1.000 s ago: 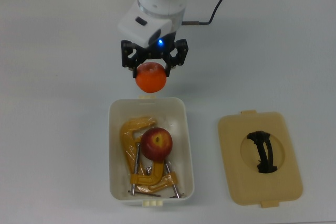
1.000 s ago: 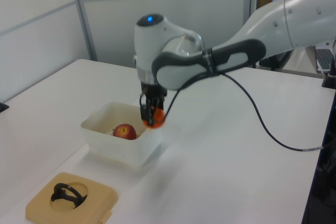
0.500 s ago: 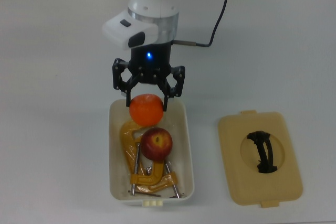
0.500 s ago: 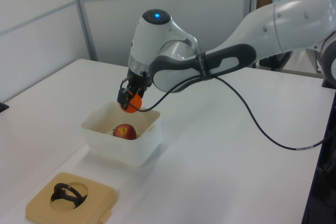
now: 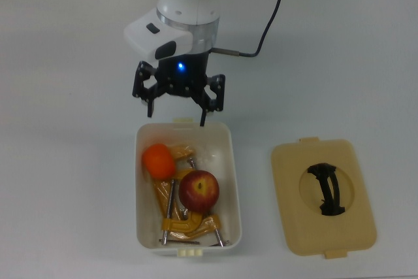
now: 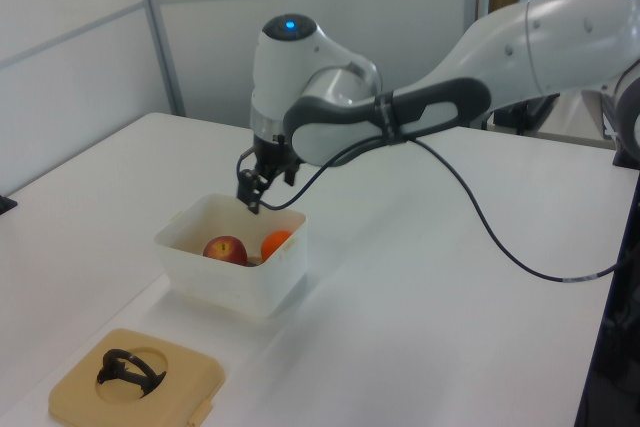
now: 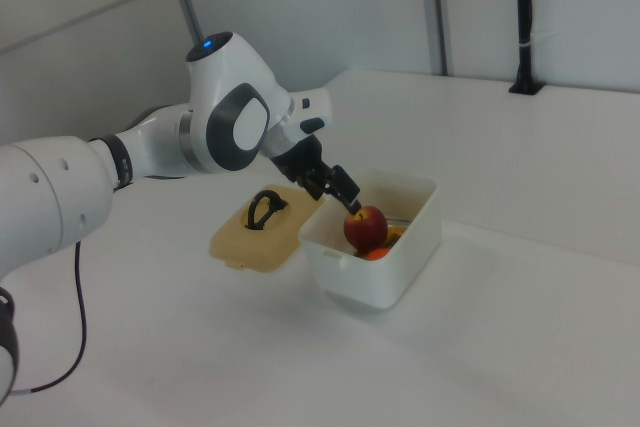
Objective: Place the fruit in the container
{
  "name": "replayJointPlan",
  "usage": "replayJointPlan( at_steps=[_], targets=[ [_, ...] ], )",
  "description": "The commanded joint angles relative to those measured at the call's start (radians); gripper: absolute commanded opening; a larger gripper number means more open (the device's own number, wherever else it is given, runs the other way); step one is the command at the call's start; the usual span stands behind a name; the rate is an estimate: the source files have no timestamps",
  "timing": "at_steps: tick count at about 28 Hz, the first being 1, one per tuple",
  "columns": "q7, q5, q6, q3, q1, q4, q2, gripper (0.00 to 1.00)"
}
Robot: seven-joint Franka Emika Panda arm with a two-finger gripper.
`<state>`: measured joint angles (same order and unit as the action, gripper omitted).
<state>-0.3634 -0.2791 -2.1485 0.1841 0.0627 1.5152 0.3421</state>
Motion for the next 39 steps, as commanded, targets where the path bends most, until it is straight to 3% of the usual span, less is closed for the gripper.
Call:
replayJointPlan(
  at_steps=[1, 5, 9, 12, 20, 29, 36, 39],
  targets=[
    [-0.020, 0.026, 0.199, -0.006, -0.009, 0.034, -0.089, 1.00],
    [-0.011, 0.110, 0.283, -0.009, -0.009, 0.089, -0.181, 1.00],
    [0.021, 0.130, 0.288, -0.009, -0.008, 0.207, -0.303, 1.00],
    [0.044, 0.146, 0.292, -0.009, -0.009, 0.249, -0.345, 1.00],
    [0.049, 0.188, 0.364, -0.049, -0.011, 0.241, -0.403, 1.00],
    [0.130, 0.216, 0.489, -0.044, -0.014, 0.237, -0.410, 1.00],
    [0.366, 0.251, 0.529, -0.054, -0.008, 0.220, -0.411, 1.00],
    [0.371, 0.253, 0.533, -0.055, -0.008, 0.204, -0.405, 1.00]
  ],
)
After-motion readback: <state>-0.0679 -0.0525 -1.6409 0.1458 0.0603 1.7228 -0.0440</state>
